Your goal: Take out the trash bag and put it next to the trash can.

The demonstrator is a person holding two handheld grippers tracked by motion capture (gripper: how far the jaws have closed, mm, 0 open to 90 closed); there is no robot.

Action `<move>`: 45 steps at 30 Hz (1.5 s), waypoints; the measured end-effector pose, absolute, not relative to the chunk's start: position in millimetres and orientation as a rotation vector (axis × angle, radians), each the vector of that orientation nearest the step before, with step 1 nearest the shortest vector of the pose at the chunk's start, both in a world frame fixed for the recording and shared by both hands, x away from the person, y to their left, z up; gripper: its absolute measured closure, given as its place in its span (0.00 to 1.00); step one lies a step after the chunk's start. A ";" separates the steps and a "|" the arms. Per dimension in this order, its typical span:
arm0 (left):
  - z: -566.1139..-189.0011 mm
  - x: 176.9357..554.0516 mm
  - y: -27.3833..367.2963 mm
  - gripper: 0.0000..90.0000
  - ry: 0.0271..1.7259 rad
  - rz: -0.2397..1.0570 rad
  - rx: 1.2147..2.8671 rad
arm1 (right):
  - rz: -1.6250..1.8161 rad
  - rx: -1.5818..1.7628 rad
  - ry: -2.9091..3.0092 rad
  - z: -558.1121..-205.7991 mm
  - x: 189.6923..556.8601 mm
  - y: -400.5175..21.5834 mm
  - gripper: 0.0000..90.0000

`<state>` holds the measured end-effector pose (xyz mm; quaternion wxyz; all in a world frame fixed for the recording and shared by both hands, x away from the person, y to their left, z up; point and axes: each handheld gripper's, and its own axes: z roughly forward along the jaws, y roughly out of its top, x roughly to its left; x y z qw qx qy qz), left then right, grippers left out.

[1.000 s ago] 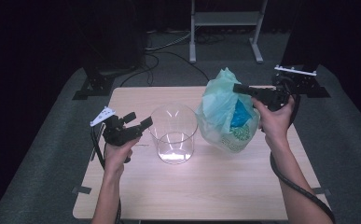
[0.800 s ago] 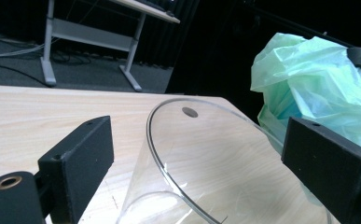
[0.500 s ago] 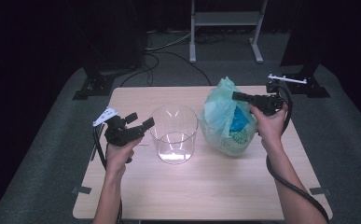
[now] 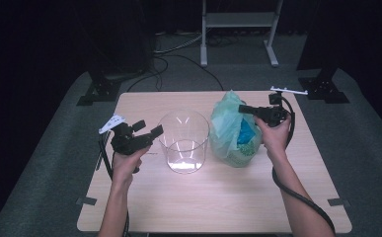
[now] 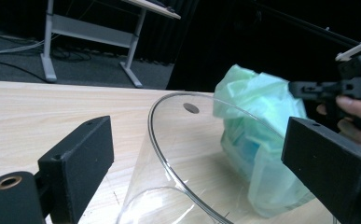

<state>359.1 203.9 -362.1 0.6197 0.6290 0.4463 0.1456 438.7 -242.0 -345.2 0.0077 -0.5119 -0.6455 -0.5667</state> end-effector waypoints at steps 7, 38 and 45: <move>-360.0 356.8 201.2 0.09 1.015 0.344 1.460 | -1.711 -1.626 -2.036 -361.8 441.4 -237.1 1.00; -364.3 356.9 195.4 0.09 1.015 0.362 1.490 | -1.791 -1.582 -2.083 -371.4 413.7 -268.7 0.54; -365.3 357.6 194.6 0.09 1.009 0.364 1.502 | -1.815 -1.587 -2.124 -371.4 399.3 -289.6 0.52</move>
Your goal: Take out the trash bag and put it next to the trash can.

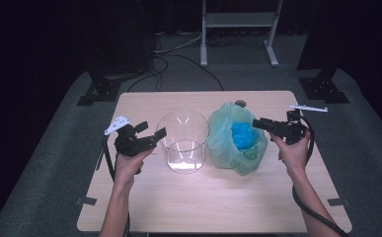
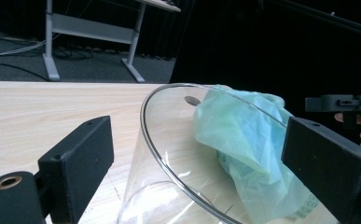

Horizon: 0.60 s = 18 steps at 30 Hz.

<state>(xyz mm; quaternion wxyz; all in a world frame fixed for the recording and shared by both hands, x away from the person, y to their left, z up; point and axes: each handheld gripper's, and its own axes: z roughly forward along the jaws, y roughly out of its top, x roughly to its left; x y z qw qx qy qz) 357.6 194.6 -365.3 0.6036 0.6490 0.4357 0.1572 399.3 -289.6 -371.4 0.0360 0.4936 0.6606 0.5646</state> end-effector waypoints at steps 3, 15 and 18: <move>-365.3 357.1 193.0 0.09 1.005 0.365 1.508 | 1.722 1.507 2.031 -373.1 394.2 -296.1 0.52; -368.3 357.8 188.4 0.09 0.992 0.359 1.531 | 1.595 1.425 2.056 -380.7 371.2 -312.0 0.51; -368.2 357.8 188.2 0.09 0.985 0.362 1.533 | 1.585 1.431 2.063 -386.3 367.0 -315.6 0.50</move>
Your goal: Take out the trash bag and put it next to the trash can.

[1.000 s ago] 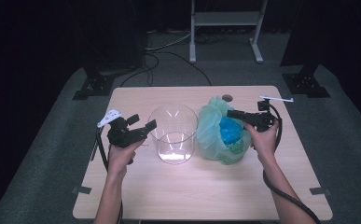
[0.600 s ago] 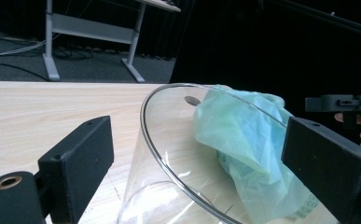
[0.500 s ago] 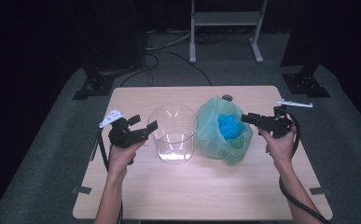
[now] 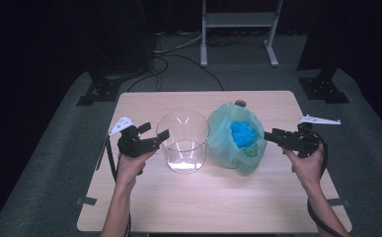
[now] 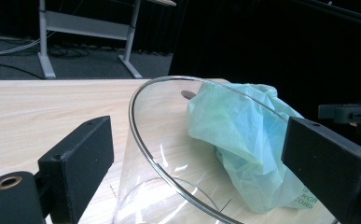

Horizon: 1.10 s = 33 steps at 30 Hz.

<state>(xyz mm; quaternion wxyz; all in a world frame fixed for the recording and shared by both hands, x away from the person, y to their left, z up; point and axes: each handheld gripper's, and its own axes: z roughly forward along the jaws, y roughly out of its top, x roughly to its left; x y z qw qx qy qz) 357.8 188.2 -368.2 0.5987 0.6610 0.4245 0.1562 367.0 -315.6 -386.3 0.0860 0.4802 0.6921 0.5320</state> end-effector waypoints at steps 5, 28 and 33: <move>-367.9 356.8 187.4 0.09 0.983 0.360 1.535 | 1.573 1.447 2.069 -397.4 361.2 -321.1 0.50; -367.0 356.2 187.7 0.09 0.978 0.352 1.535 | 1.558 1.501 2.039 -428.6 338.7 -338.9 0.49; -367.1 356.1 187.2 0.09 0.977 0.351 1.538 | 1.553 1.513 2.042 -436.2 336.6 -339.6 0.49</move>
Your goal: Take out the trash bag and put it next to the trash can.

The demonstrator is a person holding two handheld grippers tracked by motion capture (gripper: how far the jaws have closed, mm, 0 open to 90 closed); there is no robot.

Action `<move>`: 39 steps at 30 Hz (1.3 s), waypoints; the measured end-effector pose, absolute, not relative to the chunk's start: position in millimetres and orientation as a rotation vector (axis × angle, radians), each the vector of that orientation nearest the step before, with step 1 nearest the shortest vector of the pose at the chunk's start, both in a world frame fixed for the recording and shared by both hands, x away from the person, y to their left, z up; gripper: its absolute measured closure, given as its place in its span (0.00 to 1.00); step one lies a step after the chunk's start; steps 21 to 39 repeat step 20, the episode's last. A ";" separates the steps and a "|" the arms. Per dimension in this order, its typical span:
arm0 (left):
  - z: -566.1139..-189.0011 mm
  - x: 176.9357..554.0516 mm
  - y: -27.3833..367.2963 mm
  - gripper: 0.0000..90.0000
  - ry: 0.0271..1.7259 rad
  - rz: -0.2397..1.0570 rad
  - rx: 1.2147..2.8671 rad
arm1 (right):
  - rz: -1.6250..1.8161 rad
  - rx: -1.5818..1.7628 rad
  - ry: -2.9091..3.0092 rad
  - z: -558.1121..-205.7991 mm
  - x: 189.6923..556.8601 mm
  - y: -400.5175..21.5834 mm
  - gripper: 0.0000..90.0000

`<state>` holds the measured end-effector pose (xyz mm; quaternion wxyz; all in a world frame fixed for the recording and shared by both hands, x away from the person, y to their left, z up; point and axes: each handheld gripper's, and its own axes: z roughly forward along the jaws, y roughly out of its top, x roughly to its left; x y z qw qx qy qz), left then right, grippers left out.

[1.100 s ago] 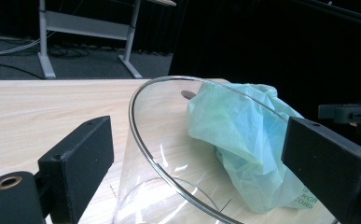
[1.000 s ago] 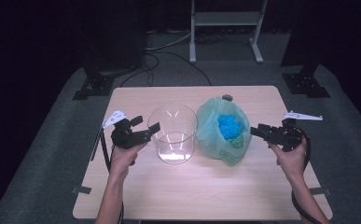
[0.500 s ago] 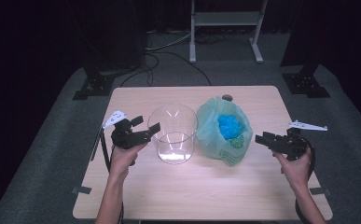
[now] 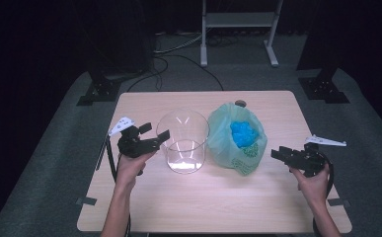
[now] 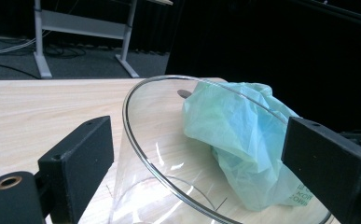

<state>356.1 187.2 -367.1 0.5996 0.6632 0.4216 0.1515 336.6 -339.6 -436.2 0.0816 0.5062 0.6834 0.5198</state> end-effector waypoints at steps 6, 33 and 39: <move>-366.6 355.8 186.8 0.09 0.975 0.349 1.541 | 1.533 1.511 2.046 -441.7 332.0 -339.3 0.49; -363.8 354.2 184.6 0.09 0.962 0.351 1.550 | 1.508 1.511 2.056 -452.4 321.6 -336.5 0.48; -363.8 354.2 184.6 0.09 0.962 0.351 1.550 | 1.508 1.511 2.056 -452.4 321.6 -336.5 0.48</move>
